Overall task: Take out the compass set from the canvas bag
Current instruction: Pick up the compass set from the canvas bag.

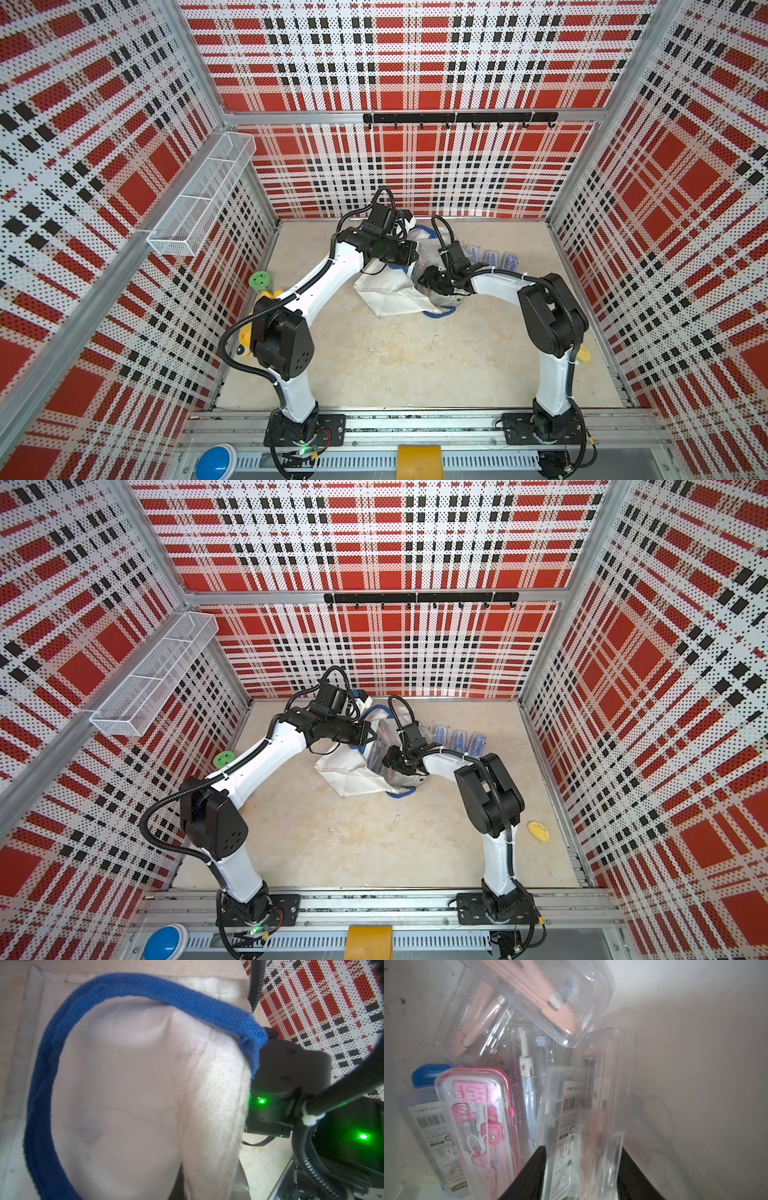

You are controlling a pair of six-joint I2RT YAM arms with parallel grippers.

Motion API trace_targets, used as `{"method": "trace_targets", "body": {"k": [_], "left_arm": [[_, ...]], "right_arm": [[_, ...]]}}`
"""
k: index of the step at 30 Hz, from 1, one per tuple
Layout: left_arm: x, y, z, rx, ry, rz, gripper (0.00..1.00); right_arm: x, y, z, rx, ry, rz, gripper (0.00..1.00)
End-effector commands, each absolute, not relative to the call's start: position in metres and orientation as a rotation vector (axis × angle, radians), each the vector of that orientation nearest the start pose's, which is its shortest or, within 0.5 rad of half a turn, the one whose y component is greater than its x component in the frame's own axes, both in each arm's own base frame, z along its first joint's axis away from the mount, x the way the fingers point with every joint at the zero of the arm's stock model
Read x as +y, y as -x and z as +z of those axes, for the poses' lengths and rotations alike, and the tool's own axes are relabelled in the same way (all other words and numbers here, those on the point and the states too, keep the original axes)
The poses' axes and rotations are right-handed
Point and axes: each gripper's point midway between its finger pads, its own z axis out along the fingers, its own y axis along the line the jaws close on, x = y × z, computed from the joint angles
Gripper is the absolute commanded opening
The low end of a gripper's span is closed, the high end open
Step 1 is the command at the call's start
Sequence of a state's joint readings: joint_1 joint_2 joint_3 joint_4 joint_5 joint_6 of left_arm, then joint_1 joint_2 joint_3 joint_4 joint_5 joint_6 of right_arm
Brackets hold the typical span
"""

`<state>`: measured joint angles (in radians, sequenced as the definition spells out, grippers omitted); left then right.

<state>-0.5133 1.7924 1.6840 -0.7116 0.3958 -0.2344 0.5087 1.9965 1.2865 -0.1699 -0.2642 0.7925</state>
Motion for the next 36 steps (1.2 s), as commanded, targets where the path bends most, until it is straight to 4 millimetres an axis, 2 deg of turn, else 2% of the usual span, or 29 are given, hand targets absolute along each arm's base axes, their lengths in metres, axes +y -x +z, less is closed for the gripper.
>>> {"method": "trace_targets", "body": {"k": [1, 6, 9, 16, 20, 29, 36], "left_arm": [[-0.313, -0.369, 0.253, 2.369, -0.611, -0.922, 0.0], [-0.311, -0.369, 0.252, 2.375, -0.604, -0.92, 0.0], [-0.308, -0.371, 0.252, 2.379, -0.584, -0.918, 0.0], [-0.299, -0.377, 0.254, 2.376, -0.548, -0.907, 0.0], [-0.296, -0.381, 0.255, 2.373, -0.534, -0.902, 0.0], [-0.29, -0.386, 0.256, 2.369, -0.509, -0.897, 0.0], [-0.283, -0.391, 0.256, 2.368, -0.489, -0.884, 0.0]], "right_arm": [[0.289, -0.41, 0.028, 2.665, -0.329, 0.92, 0.43], [0.294, -0.414, 0.044, 2.611, -0.335, 0.984, 0.24], [0.296, -0.416, 0.063, 2.556, -0.334, 1.026, 0.19], [0.295, -0.408, 0.116, 2.443, -0.312, 1.097, 0.14], [0.288, -0.397, 0.138, 2.414, -0.289, 1.091, 0.13], [0.264, -0.375, 0.172, 2.4, -0.207, 1.013, 0.12], [0.228, -0.363, 0.21, 2.344, -0.164, 1.029, 0.12]]}}
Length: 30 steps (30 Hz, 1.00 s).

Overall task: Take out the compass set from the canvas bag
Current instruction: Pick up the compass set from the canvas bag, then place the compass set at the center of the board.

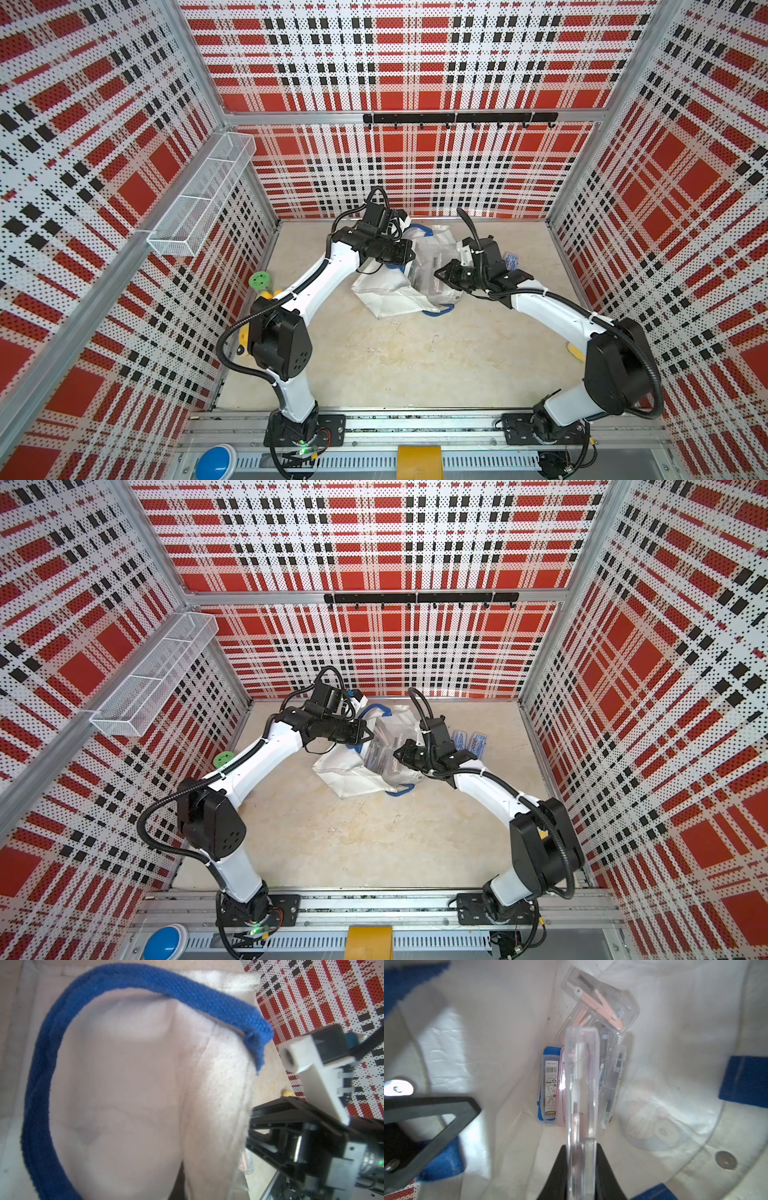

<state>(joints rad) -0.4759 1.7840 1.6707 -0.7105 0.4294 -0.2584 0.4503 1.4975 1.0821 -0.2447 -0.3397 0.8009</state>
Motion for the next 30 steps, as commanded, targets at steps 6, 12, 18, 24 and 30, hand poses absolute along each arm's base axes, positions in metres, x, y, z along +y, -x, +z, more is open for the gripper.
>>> {"method": "trace_targets", "body": {"k": [6, 12, 18, 24, 30], "left_arm": [[-0.275, -0.397, 0.259, 2.362, -0.463, -0.874, 0.0], [-0.262, -0.404, 0.264, 2.352, -0.429, -0.862, 0.0], [-0.248, -0.408, 0.264, 2.361, -0.403, -0.85, 0.0], [-0.244, -0.408, 0.264, 2.366, -0.401, -0.84, 0.0], [-0.243, -0.408, 0.264, 2.37, -0.401, -0.844, 0.0]], "right_arm": [[0.173, -0.354, 0.228, 2.323, -0.193, 0.999, 0.12], [0.116, -0.342, 0.205, 2.38, -0.283, 0.936, 0.12], [0.105, -0.334, 0.155, 2.5, -0.315, 0.914, 0.13], [0.122, -0.338, 0.1, 2.573, -0.374, 0.984, 0.13], [0.15, -0.345, 0.062, 2.652, -0.361, 1.002, 0.13]]}}
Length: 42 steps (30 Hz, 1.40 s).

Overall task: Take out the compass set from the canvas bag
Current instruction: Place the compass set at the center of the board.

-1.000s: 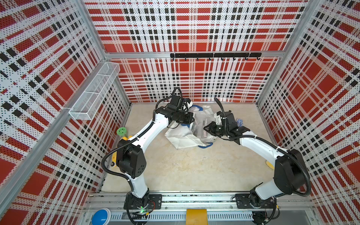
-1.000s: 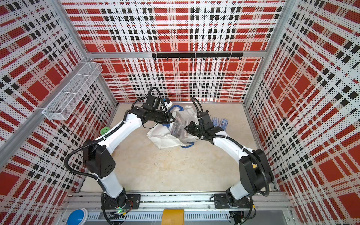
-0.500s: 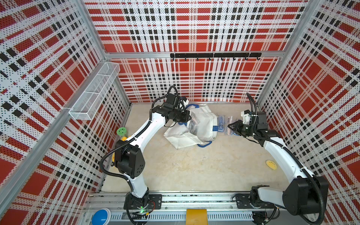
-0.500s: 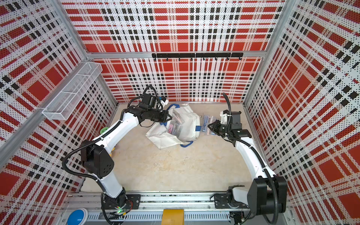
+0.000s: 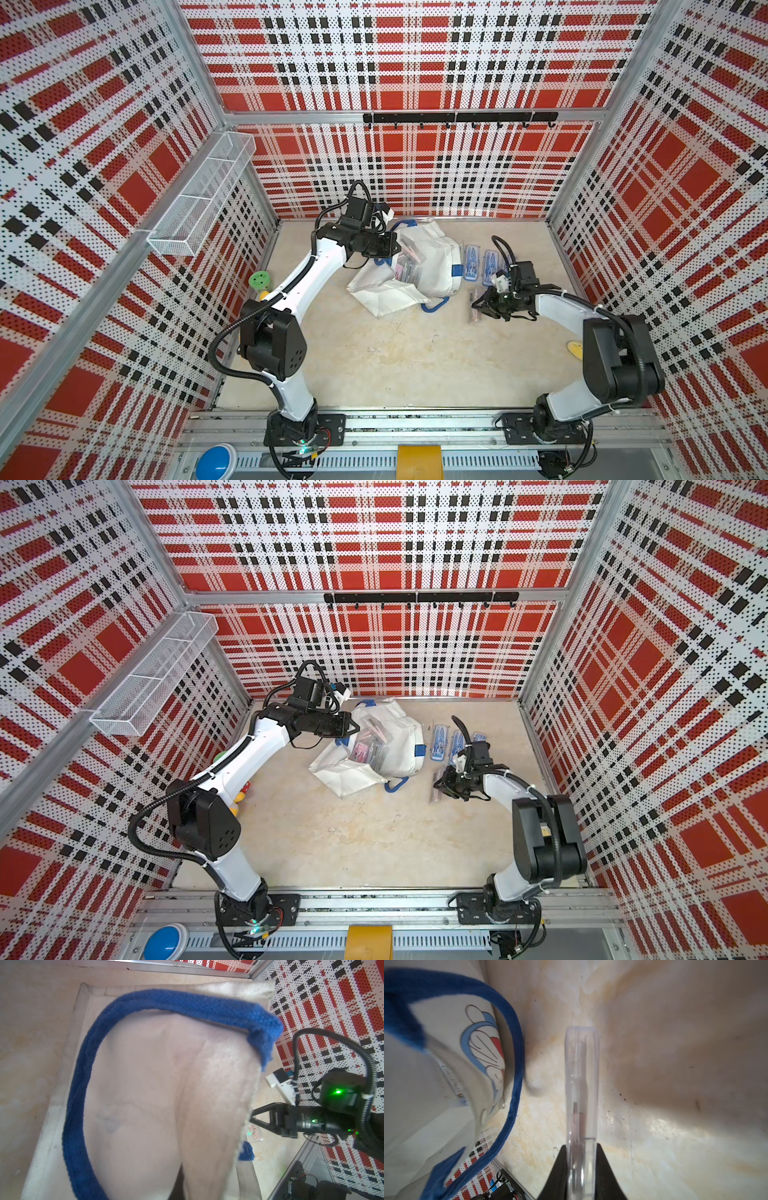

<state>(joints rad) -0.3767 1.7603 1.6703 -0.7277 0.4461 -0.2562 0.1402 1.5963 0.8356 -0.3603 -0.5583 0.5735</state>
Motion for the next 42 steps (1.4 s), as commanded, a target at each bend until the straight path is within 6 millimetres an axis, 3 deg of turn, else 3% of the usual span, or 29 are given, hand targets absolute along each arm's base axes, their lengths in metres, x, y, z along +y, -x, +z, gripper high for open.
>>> {"method": "trace_targets", "body": {"k": [1, 7, 12, 16, 20, 27, 34, 38, 42], "left_arm": [[-0.243, -0.408, 0.263, 2.372, -0.402, -0.843, 0.0], [-0.243, -0.407, 0.265, 2.369, -0.403, -0.851, 0.0], [-0.243, -0.407, 0.267, 2.365, -0.402, -0.848, 0.0], [-0.244, -0.405, 0.267, 2.36, -0.407, -0.854, 0.0], [-0.246, -0.403, 0.268, 2.36, -0.413, -0.864, 0.0], [-0.256, -0.396, 0.27, 2.354, -0.445, -0.867, 0.0], [-0.264, -0.388, 0.274, 2.341, -0.478, -0.875, 0.0], [-0.272, -0.383, 0.277, 2.325, -0.517, -0.889, 0.0], [-0.28, -0.379, 0.275, 2.321, -0.545, -0.904, 0.0]], "right_arm": [[0.151, -0.347, 0.058, 2.651, -0.376, 1.008, 0.13], [0.152, -0.352, 0.04, 2.677, -0.404, 0.997, 0.14], [0.148, -0.342, 0.019, 2.735, -0.434, 0.962, 0.15], [0.142, -0.332, 0.012, 2.766, -0.451, 0.915, 0.22], [0.135, -0.329, 0.018, 2.755, -0.453, 0.864, 0.34], [0.12, -0.332, 0.052, 2.708, -0.461, 0.746, 0.5], [0.115, -0.34, 0.114, 2.583, -0.443, 0.721, 0.58], [0.131, -0.344, 0.157, 2.495, -0.371, 0.77, 0.54], [0.169, -0.341, 0.192, 2.433, -0.232, 0.818, 0.49]]}}
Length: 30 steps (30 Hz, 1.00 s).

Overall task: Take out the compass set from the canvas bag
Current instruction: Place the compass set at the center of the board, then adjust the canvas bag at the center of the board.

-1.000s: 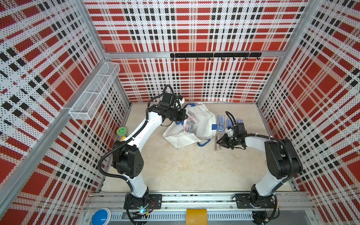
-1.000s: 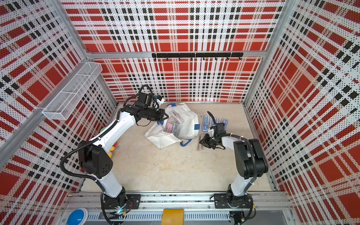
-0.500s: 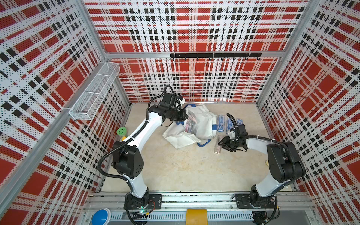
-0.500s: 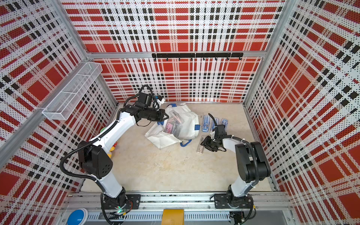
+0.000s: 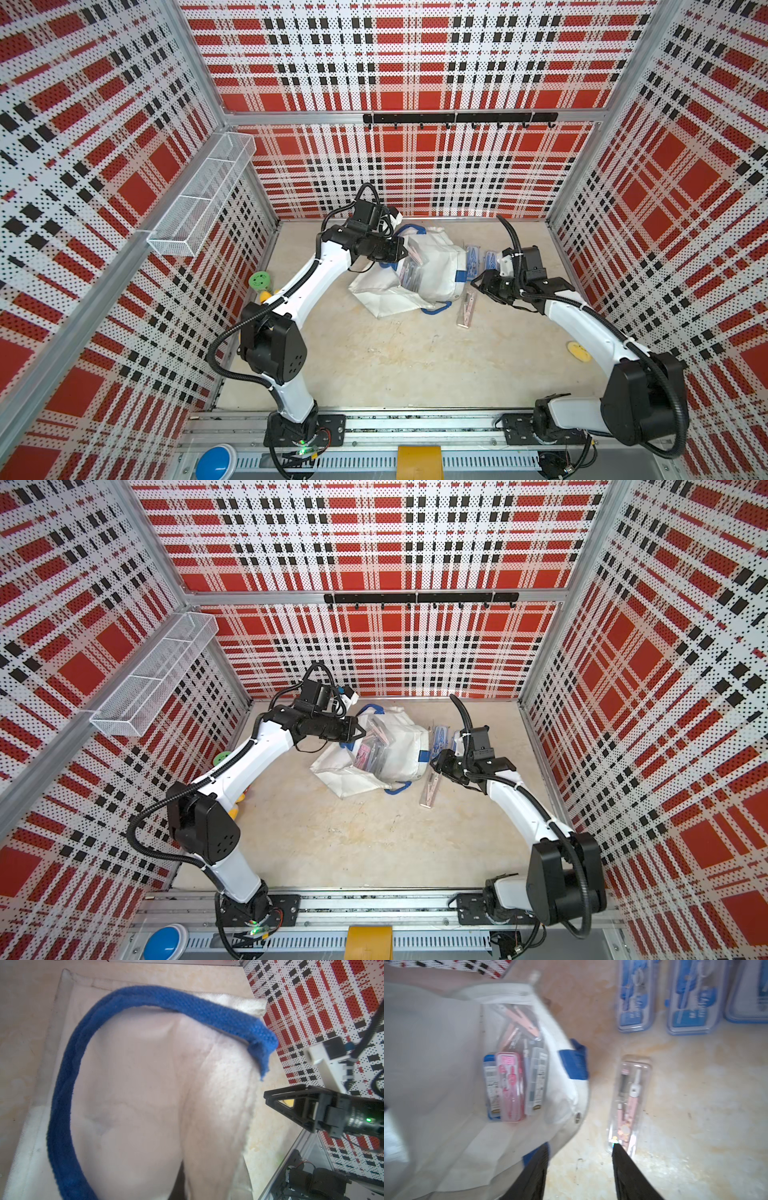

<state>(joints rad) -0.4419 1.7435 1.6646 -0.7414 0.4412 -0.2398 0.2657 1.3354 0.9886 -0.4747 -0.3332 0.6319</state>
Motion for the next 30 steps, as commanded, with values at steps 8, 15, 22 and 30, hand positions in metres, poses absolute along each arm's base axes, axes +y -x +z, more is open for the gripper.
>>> {"method": "trace_targets", "body": {"k": [8, 15, 22, 30], "left_arm": [[-0.289, -0.377, 0.271, 2.325, -0.565, -0.887, 0.0], [-0.282, -0.39, 0.267, 2.352, -0.485, -0.798, 0.0], [-0.283, -0.397, 0.266, 2.362, -0.447, -0.777, 0.0], [-0.292, -0.382, 0.265, 2.358, -0.528, -0.831, 0.0]], "right_arm": [[0.256, -0.322, 0.189, 2.435, -0.026, 0.908, 0.44], [0.317, -0.297, 0.145, 2.551, 0.156, 0.944, 0.37], [0.34, -0.28, 0.125, 2.601, 0.23, 0.97, 0.34], [0.308, -0.323, 0.139, 2.56, -0.053, 0.905, 0.5]]}}
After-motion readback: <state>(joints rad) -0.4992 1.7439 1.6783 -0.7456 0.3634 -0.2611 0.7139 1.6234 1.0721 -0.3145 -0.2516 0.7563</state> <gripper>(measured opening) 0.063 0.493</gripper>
